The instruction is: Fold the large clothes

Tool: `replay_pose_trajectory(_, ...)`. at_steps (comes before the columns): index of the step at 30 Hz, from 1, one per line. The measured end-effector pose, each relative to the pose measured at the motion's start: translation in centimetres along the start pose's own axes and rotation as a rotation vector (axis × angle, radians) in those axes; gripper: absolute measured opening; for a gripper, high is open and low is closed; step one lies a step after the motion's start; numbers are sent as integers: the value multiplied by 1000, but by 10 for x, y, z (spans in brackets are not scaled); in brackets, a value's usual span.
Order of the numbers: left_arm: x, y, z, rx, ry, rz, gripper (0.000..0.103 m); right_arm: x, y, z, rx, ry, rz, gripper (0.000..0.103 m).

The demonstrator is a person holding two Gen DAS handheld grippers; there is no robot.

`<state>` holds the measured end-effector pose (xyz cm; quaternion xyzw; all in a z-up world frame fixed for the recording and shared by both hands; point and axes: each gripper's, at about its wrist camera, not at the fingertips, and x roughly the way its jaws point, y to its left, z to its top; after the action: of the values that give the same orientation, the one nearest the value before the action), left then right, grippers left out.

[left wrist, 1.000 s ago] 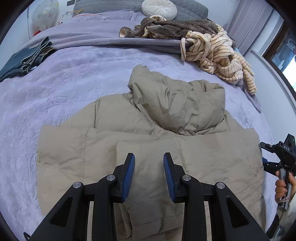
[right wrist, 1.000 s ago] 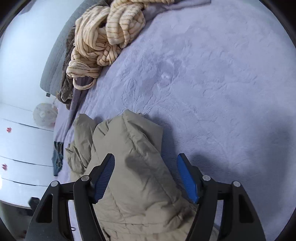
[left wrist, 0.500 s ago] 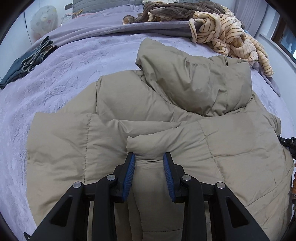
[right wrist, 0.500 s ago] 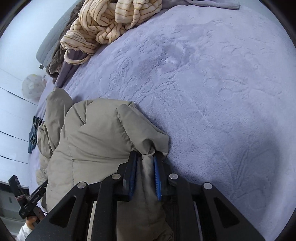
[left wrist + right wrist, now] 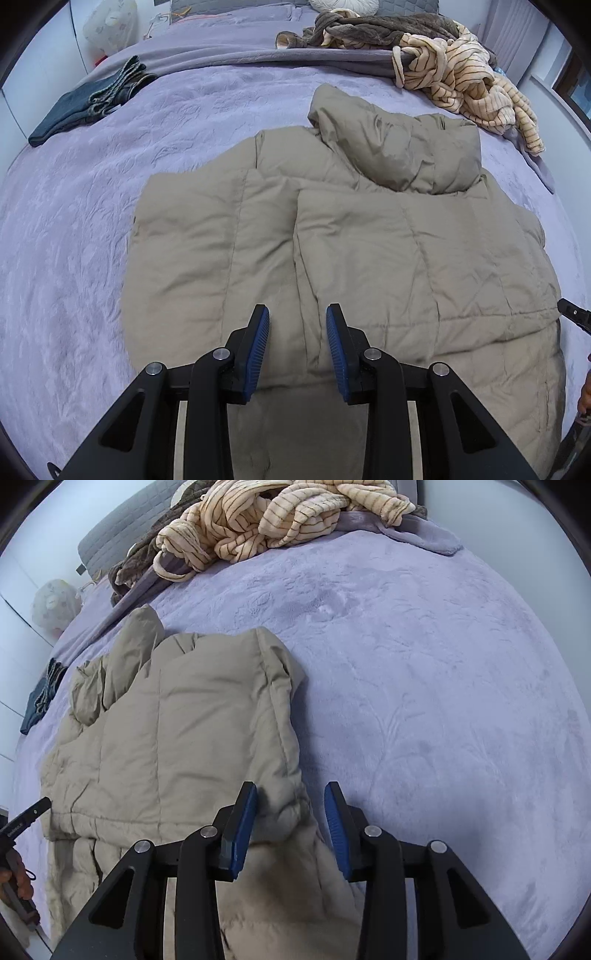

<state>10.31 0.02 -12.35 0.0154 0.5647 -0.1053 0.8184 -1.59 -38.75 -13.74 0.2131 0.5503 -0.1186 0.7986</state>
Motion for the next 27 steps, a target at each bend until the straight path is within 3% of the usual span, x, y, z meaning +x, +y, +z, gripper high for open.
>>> replay_pose_trajectory(7, -25, -11, -29, -16, 48, -1, 36, -24, -3, -30, 60, 95, 45, 56)
replay_pose_trajectory(9, -36, -17, -36, -20, 41, 12, 99, -31, -3, -36, 69, 111, 63, 60)
replay_pose_trajectory(10, -45, -19, -40, -27, 7, 32, 103, -35, -2, -39, 69, 117, 72, 60)
replay_pose_trajectory(12, -57, -25, -45, -23, -24, 49, 103, -41, 0, -44, 64, 130, 82, 63)
replay_pose_trajectory(17, -68, -33, -61, -37, 15, 77, 103, -52, 0, -52, 58, 159, 107, 65)
replay_pose_trajectory(21, -78, -43, -75, -19, 37, 105, 103, -61, -2, -59, 56, 176, 142, 84)
replay_pose_trajectory(27, -90, -56, -100, -9, 86, 100, 103, -66, -4, -75, 43, 229, 178, 84)
